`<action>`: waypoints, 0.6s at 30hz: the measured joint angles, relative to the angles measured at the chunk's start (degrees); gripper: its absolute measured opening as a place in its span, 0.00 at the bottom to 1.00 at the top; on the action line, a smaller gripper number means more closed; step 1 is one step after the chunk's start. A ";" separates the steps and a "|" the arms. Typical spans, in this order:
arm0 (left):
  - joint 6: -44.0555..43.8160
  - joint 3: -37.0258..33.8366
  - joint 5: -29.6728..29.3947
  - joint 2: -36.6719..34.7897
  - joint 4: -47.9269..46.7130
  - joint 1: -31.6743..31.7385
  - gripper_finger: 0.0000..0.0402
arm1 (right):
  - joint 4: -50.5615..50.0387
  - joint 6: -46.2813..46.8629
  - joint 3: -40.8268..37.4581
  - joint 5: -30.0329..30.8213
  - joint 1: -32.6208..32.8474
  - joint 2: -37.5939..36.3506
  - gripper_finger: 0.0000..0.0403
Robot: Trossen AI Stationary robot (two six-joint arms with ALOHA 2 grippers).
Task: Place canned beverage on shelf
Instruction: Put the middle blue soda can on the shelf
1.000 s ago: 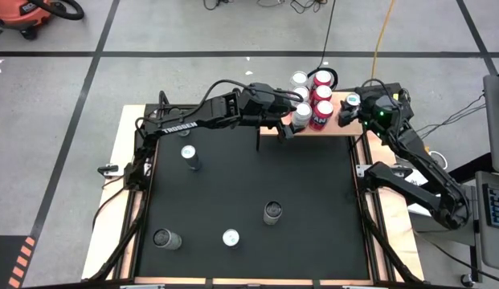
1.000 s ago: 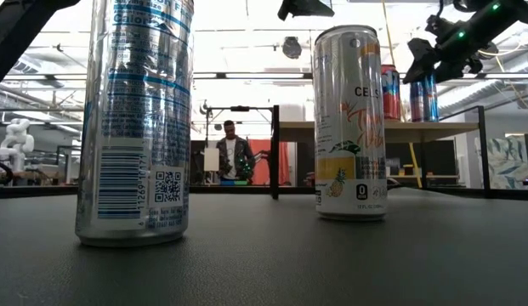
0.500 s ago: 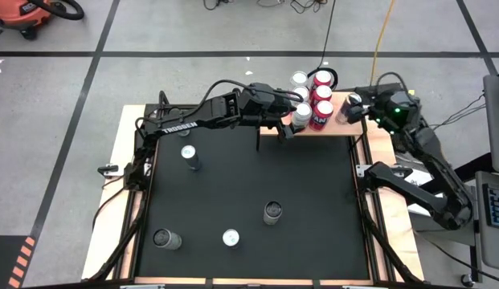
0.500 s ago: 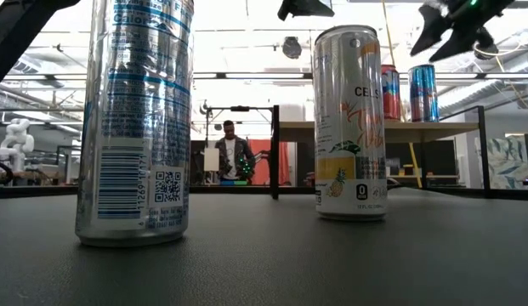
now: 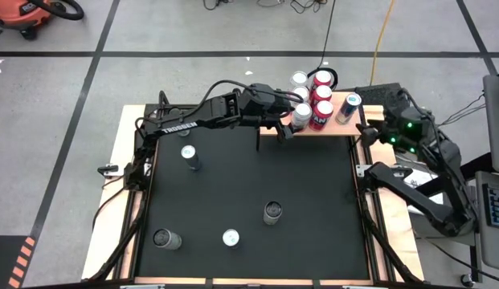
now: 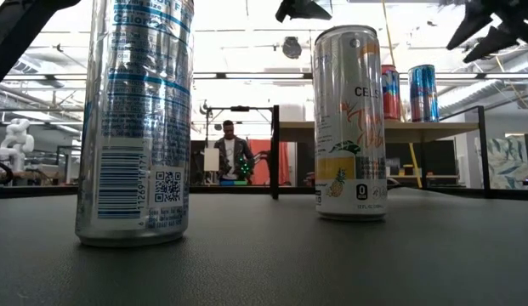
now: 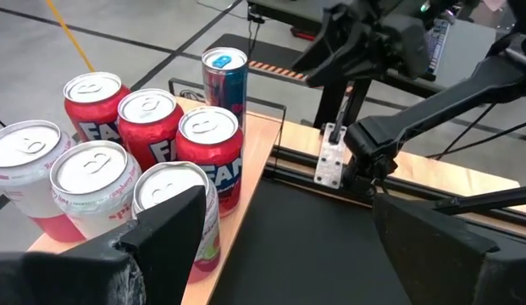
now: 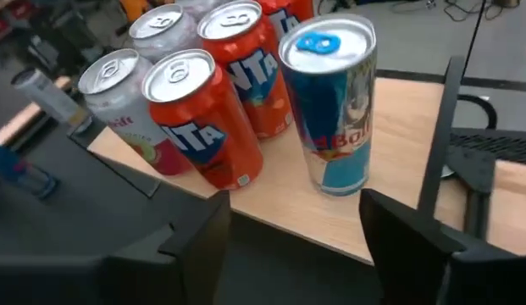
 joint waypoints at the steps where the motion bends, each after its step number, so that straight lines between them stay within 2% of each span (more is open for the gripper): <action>1: 0.03 0.00 0.00 0.00 0.00 0.00 0.85 | 0.99 0.76 -1.33 0.02 0.00 -0.75 0.57; 5: 0.06 0.00 -0.03 0.00 0.04 0.00 0.85 | 4.84 3.17 -8.16 1.49 0.00 -3.74 0.47; 10: -0.04 0.00 -0.87 0.00 0.04 0.00 0.85 | 14.24 3.50 -17.31 2.15 0.00 -7.25 0.35; 18: -0.35 0.00 -1.33 0.00 -0.85 0.00 0.85 | 23.43 1.96 -24.42 4.91 0.00 -8.05 0.17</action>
